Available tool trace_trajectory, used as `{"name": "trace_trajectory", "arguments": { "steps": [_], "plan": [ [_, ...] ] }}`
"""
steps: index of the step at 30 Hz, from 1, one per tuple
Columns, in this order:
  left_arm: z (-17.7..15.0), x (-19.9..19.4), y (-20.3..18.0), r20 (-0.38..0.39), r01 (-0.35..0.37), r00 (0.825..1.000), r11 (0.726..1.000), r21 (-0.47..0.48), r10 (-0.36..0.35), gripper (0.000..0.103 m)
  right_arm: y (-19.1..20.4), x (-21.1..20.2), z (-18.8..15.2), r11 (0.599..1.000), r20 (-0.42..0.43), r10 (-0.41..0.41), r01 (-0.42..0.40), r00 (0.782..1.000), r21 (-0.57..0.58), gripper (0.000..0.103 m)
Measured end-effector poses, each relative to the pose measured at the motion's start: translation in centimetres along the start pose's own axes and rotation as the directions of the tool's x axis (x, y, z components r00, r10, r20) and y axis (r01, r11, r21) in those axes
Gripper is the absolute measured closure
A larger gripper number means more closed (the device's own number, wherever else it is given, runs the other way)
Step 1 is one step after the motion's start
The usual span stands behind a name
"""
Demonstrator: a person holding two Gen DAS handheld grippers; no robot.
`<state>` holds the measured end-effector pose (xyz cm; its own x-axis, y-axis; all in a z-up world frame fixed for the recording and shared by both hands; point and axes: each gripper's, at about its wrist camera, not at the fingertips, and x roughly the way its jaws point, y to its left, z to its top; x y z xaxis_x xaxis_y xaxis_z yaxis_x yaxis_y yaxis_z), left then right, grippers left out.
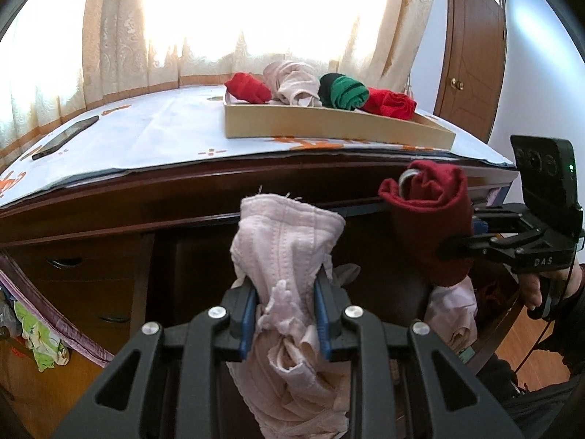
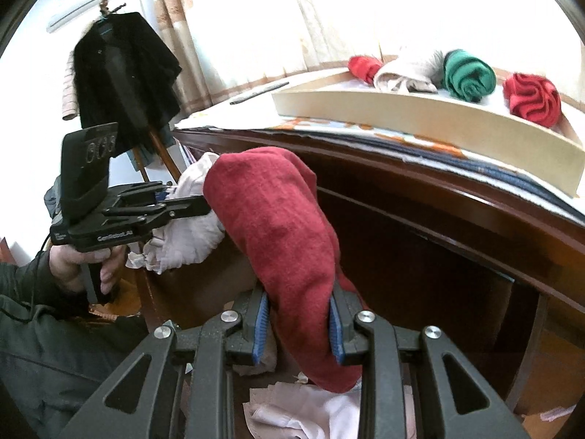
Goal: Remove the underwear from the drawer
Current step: 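Lift both held garments up out of the drawer toward the tray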
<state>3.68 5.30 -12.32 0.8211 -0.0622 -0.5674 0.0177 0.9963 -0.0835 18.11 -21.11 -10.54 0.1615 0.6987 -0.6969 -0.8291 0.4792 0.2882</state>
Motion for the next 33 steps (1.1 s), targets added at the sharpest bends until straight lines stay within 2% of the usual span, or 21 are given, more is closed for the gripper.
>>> {"name": "trace_trajectory", "arguments": {
  "steps": [14, 33],
  "plan": [
    [0.5, -1.4, -0.1, 0.068, -0.012, 0.998, 1.000, 0.001, 0.012, 0.078, 1.1, -1.3, -0.5, 0.998, 0.094, -0.005, 0.010, 0.996, -0.055, 0.073],
    [1.6, -3.4, -0.4, 0.160, 0.001, 0.987, 1.000, -0.005, 0.000, 0.078, 1.3, -1.8, -0.9, 0.997, 0.136, -0.001, 0.012, 0.991, -0.074, 0.073]
  ]
}}
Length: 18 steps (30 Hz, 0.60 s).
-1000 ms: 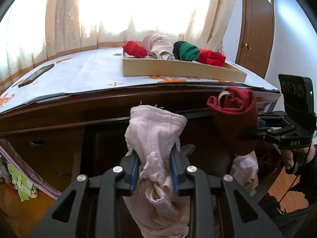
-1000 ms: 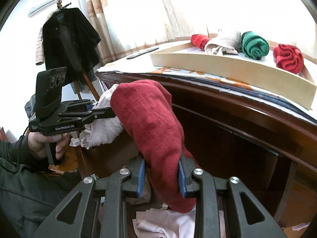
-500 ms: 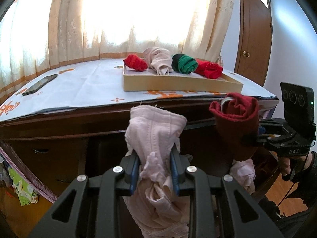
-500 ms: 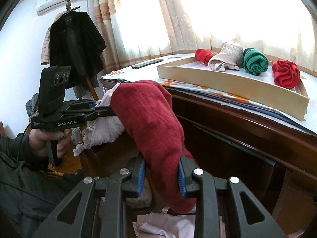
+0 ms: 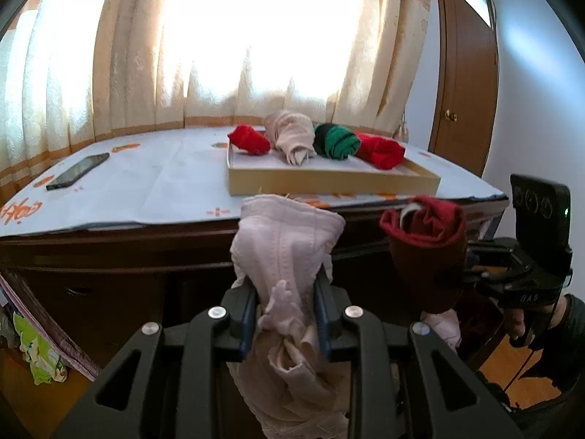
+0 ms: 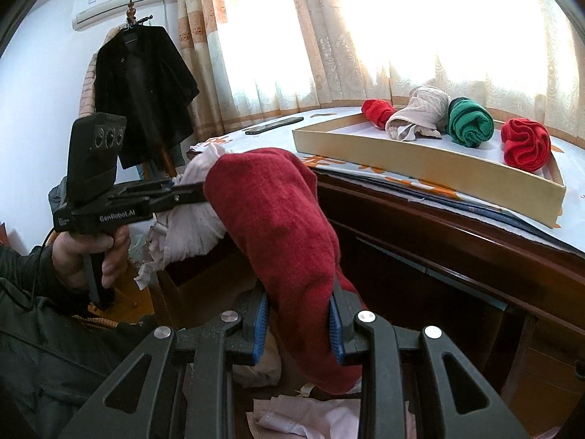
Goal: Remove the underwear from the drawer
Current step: 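Lift both held garments up out of the drawer toward the tray, then carry both held garments over the cardboard tray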
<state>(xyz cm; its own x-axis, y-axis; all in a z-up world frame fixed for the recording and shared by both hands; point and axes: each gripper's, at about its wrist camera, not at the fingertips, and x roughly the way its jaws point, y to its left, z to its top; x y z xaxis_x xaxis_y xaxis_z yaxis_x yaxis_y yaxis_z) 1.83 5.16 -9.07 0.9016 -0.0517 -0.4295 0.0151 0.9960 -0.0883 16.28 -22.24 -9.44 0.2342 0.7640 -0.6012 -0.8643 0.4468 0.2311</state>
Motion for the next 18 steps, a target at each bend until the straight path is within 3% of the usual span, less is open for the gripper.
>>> {"name": "trace_trajectory", "arguments": {
  "steps": [18],
  "plan": [
    [1.4, -0.5, -1.8, 0.075, 0.028, 0.997, 0.999, 0.041, -0.032, 0.078, -0.4, -1.6, -0.1, 0.999, 0.083, 0.001, -0.004, 0.997, 0.035, 0.073]
  ]
}}
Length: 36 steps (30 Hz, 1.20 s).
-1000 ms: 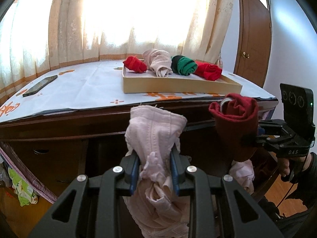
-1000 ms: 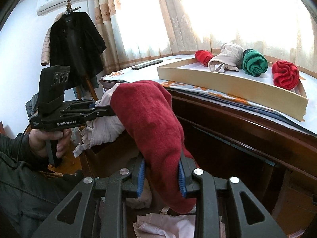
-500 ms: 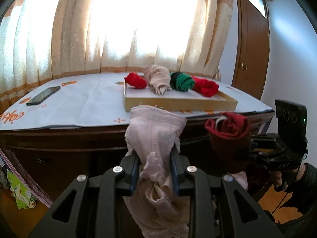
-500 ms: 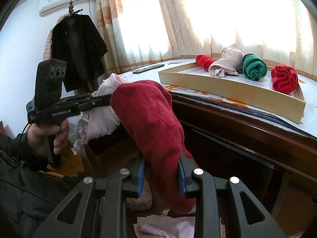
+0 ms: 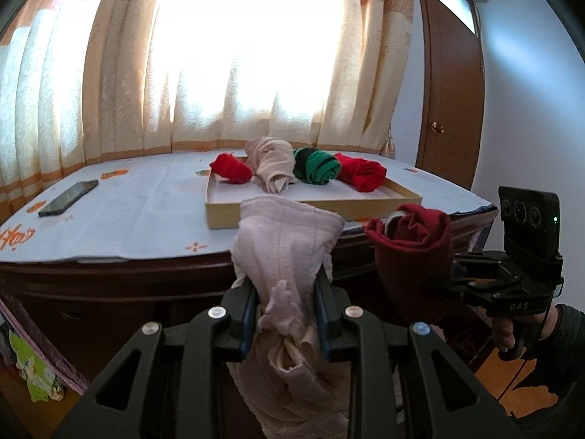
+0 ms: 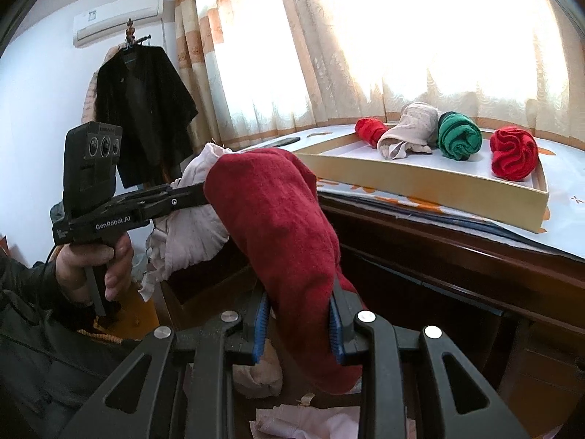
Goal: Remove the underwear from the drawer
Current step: 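Carry both held garments over the cardboard tray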
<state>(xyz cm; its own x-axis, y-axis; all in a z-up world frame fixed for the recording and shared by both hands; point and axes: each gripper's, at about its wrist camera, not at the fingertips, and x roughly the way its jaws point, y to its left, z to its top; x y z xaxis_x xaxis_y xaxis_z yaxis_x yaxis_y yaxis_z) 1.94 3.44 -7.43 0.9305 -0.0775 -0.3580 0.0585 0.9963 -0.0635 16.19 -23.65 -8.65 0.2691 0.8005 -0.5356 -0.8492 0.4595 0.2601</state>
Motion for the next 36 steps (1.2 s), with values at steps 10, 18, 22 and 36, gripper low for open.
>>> {"name": "trace_trajectory", "arguments": {
  "steps": [10, 18, 22, 36],
  "plan": [
    [1.7, 0.5, -1.2, 0.040, 0.019, 0.999, 1.000, 0.023, -0.020, 0.078, -0.8, -0.4, 0.2, 0.999, 0.022, -0.013, 0.012, 1.000, 0.047, 0.073],
    [2.8, 0.8, -1.9, 0.057, 0.031, 0.998, 0.999, 0.024, -0.033, 0.078, -1.2, -0.8, 0.3, 0.998, 0.040, -0.008, 0.005, 0.999, 0.067, 0.073],
    [3.3, 1.2, -1.9, 0.053, 0.036, 0.998, 0.999, 0.017, -0.037, 0.078, -1.4, -1.0, 0.4, 0.997, 0.048, -0.005, 0.002, 0.999, 0.079, 0.073],
    [4.5, 2.1, -2.2, 0.036, 0.028, 0.999, 1.000, 0.014, -0.028, 0.078, -1.9, -1.3, 0.7, 0.994, 0.059, -0.007, 0.001, 0.998, 0.105, 0.073]
  ]
}}
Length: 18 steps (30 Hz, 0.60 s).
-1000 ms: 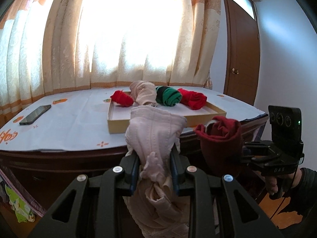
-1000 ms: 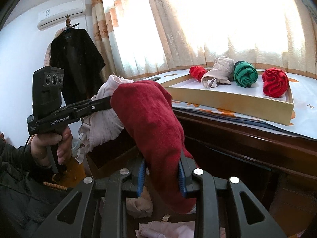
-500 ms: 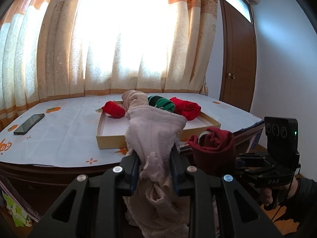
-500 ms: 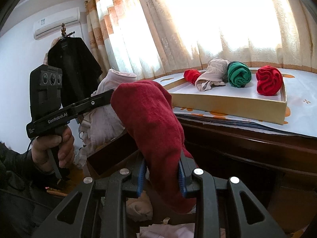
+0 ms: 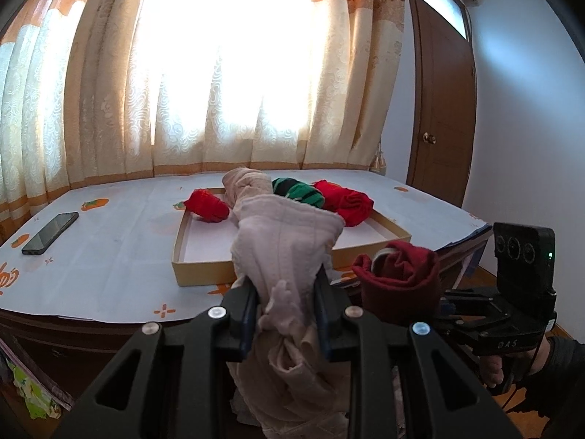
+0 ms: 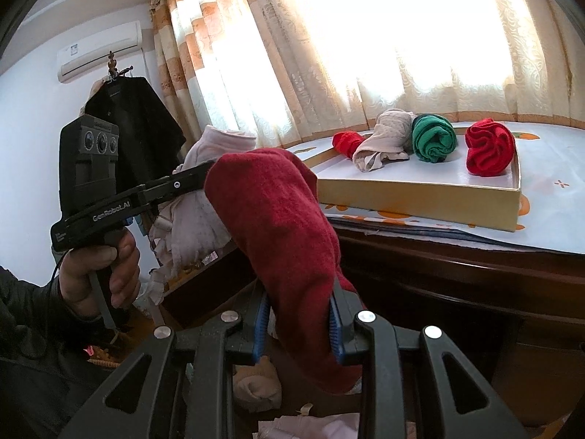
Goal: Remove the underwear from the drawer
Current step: 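Carry both held garments over the cardboard tray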
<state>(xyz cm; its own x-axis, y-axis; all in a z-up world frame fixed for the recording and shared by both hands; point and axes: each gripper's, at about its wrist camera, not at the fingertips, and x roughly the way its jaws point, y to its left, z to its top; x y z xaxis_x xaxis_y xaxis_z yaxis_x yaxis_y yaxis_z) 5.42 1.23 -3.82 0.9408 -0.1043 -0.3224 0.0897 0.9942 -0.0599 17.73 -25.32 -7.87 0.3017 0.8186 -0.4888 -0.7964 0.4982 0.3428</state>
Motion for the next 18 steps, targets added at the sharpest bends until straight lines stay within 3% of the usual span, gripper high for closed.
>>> {"name": "trace_trajectory", "arguments": {
  "steps": [18],
  "plan": [
    [2.1, 0.2, 0.5, 0.023, -0.020, 1.000, 1.000, 0.024, 0.019, 0.078, 1.1, -1.1, 3.6, 0.998, 0.037, -0.017, 0.019, 0.999, -0.060, 0.073]
  ]
}}
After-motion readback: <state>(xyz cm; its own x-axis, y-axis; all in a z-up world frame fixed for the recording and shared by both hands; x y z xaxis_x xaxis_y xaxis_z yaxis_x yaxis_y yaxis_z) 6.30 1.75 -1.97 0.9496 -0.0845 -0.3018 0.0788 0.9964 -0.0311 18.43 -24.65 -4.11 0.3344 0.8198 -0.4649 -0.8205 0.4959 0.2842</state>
